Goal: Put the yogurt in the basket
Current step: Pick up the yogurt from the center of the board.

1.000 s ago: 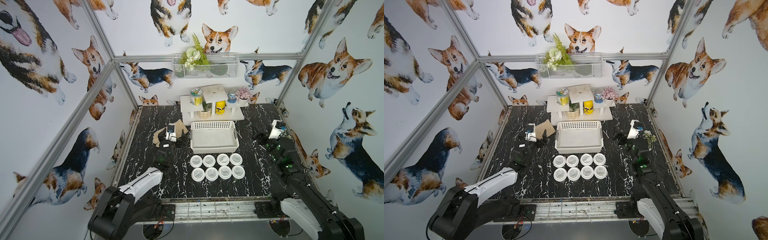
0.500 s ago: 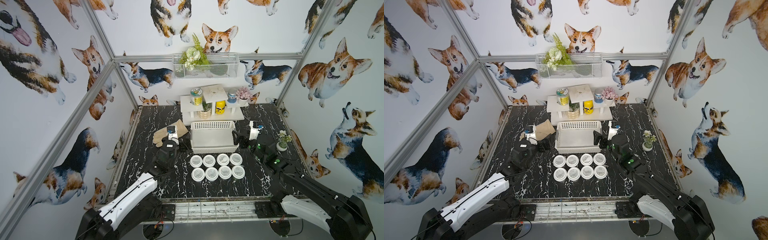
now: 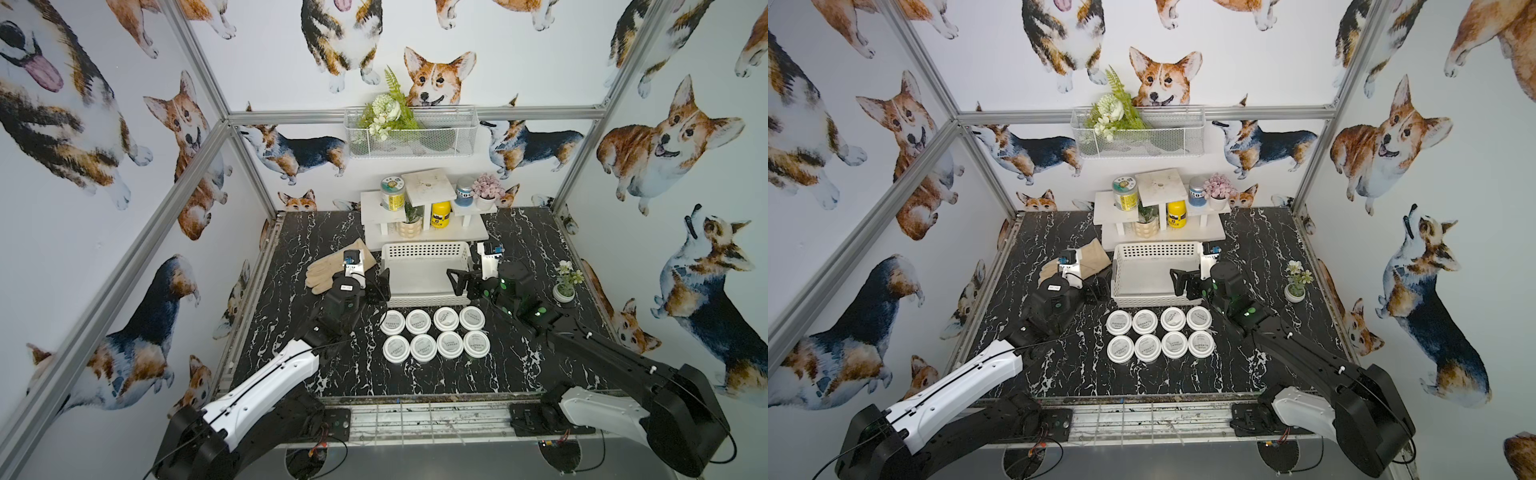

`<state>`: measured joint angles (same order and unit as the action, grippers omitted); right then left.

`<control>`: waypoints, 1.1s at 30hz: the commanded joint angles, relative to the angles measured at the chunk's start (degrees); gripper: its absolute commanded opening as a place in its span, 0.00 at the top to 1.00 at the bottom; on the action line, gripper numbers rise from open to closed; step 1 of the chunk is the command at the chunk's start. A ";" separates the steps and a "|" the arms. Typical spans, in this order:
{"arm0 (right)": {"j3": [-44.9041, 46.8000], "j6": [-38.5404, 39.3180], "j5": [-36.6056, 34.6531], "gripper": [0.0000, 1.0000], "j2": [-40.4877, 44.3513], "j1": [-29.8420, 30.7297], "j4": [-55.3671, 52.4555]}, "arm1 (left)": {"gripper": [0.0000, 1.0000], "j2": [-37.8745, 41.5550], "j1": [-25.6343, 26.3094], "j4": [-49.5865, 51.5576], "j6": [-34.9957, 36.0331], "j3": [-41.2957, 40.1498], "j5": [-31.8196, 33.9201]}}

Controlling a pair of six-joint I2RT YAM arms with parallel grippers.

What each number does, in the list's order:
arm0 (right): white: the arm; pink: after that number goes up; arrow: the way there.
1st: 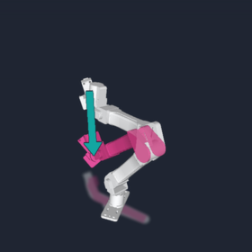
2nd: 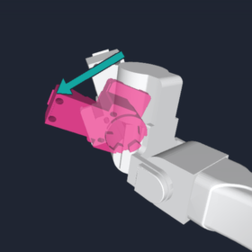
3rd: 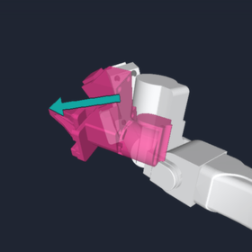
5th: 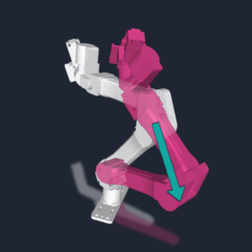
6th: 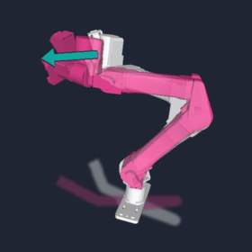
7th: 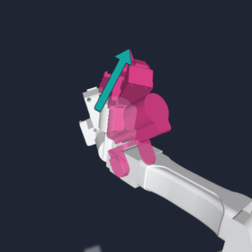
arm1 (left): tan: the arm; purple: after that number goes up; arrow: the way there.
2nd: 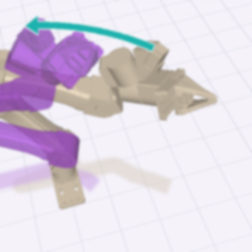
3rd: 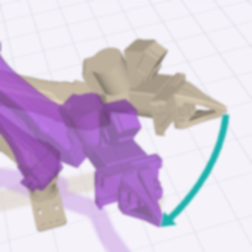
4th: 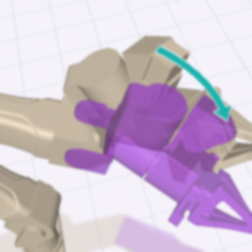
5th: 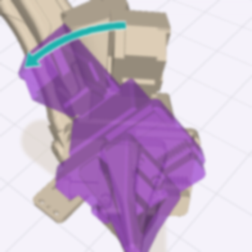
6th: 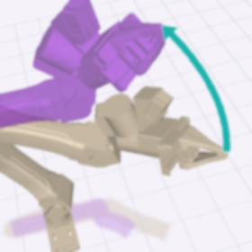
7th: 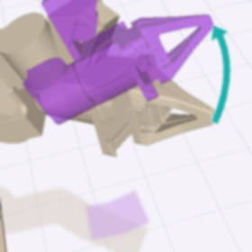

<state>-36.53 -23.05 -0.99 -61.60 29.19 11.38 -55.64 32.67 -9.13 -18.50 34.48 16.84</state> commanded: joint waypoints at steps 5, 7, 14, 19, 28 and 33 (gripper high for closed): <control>0.32 -7.69 -0.68 0.00 2.32 -2.71 -1.52 | 0.00 2.80 0.04 13.83 -4.11 3.93 -0.82; -1.70 -5.75 -7.04 0.00 1.37 1.03 -3.99 | 0.00 2.92 0.03 18.52 -5.39 5.53 -3.43; -4.98 -3.47 -14.17 0.03 -1.28 5.55 -7.30 | 0.08 0.05 0.49 35.70 -8.92 13.36 -9.81; -5.30 -3.12 -13.17 0.04 -1.90 5.54 -7.20 | 0.15 -4.03 0.92 42.91 -8.83 17.84 -11.76; -5.29 -2.91 -12.72 0.04 -1.94 5.45 -7.05 | 0.11 -11.76 3.21 44.56 -8.92 20.00 -13.68; -5.21 -2.73 -12.50 0.04 -2.03 5.47 -6.98 | 0.18 -14.73 5.26 45.86 -8.83 20.45 -13.16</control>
<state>-41.34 -26.39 -13.47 -63.64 34.72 4.08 -69.47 37.26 35.09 -27.31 54.41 3.66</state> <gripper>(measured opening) 0.958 0.819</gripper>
